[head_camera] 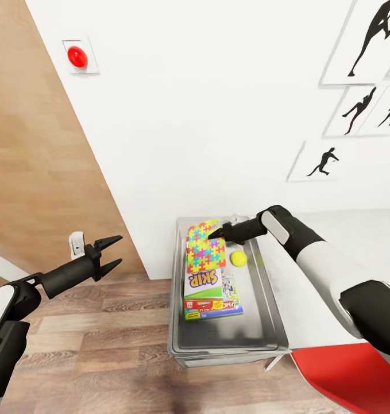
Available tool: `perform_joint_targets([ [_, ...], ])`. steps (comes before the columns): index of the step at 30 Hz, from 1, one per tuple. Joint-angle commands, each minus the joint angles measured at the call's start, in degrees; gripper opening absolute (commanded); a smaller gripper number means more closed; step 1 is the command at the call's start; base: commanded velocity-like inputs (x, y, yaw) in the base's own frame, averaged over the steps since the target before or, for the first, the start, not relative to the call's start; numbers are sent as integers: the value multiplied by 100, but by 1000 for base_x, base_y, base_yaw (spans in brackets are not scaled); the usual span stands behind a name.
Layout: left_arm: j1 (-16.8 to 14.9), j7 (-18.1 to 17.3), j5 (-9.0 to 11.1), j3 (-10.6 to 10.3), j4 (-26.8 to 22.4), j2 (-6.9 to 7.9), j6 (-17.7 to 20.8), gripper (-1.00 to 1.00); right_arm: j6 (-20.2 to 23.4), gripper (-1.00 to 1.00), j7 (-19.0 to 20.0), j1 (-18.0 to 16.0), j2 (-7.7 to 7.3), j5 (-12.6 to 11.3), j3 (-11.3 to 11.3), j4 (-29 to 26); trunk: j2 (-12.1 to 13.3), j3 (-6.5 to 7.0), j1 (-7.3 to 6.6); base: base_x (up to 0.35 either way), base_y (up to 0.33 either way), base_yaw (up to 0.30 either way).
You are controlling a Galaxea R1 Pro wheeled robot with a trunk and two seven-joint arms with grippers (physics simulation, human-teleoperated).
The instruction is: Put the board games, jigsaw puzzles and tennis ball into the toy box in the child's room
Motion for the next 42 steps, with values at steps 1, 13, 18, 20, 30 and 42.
perform_joint_targets([
  [1,-5,59,60,6,-4,-1,15,100,0,-100,50,-9,2,41,29,1,-11,-10,3,0,0,0],
  [13,-11,59,61,5,-4,-3,12,100,0,-100,43,-18,80,50,30,41,-11,-11,3,0,0,0],
  [18,-13,59,60,5,-4,-3,14,100,0,-100,31,-22,99,52,30,54,-11,-11,3,0,0,0],
  [20,-13,59,60,3,-4,-3,14,100,0,-100,21,-23,101,53,30,56,-11,-11,3,0,0,0],
  [30,-13,56,60,-7,-11,-10,15,100,0,-100,-125,-26,110,47,23,128,-11,-11,3,0,0,0],
  [42,-18,59,60,-146,-13,-12,3,100,0,-100,-162,-27,107,38,21,150,-11,-11,3,0,0,0],
])
